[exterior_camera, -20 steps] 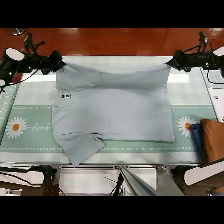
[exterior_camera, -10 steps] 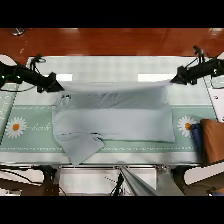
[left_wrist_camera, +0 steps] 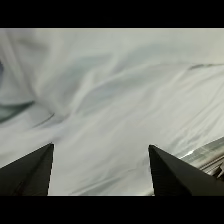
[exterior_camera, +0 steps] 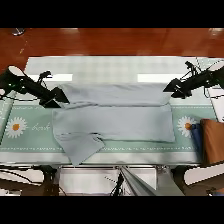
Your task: Fold the shirts.
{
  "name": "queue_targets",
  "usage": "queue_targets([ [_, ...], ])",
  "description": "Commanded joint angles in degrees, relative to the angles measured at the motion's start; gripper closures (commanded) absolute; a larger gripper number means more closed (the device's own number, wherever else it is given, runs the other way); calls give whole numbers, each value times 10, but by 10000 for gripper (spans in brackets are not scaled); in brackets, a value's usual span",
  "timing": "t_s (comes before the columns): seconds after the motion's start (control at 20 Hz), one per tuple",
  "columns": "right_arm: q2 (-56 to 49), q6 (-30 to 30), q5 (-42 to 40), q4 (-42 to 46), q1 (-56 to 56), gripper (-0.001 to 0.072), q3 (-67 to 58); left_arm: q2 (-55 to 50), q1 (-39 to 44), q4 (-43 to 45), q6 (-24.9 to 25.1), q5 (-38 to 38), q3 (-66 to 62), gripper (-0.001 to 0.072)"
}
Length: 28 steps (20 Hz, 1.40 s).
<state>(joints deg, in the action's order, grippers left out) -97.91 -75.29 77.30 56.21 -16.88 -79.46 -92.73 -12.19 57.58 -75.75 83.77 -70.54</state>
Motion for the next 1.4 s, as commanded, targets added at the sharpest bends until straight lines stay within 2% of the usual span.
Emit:
queue_targets([
  [0.0,53,-3,22,18,-25,92,6,55,-37,27,1,28,17,0],
  [0.1,118,-3,6,38,-54,92,45,119,-77,57,3,23,70,-1],
  [0.2,202,-3,-50,27,-83,92,142,185,-126,75,12,6,156,0],
  [0.35,335,23,-132,-52,-92,92,330,260,-196,75,14,-24,292,0],
  [0.5,420,61,-146,-149,-90,92,461,287,-235,68,2,-32,379,-1],
  [0.7,456,77,-134,-184,-90,92,522,302,-223,-14,12,-61,441,0],
  [0.85,456,84,-139,-199,-90,92,522,301,-206,-28,19,-78,469,0],
  [1.0,456,83,-147,-201,-90,92,522,301,-167,-54,22,-111,494,0],
  [1.1,456,79,-147,-201,-90,92,522,301,-135,-100,46,-132,511,1],
  [1.25,456,69,-185,-191,-108,92,521,301,-90,-124,63,-130,516,1],
  [1.3,456,60,-199,-177,-134,92,520,301,-81,-124,64,-127,516,5],
  [1.35,456,50,-201,-164,-165,92,520,301,-77,-124,69,-120,516,46],
])
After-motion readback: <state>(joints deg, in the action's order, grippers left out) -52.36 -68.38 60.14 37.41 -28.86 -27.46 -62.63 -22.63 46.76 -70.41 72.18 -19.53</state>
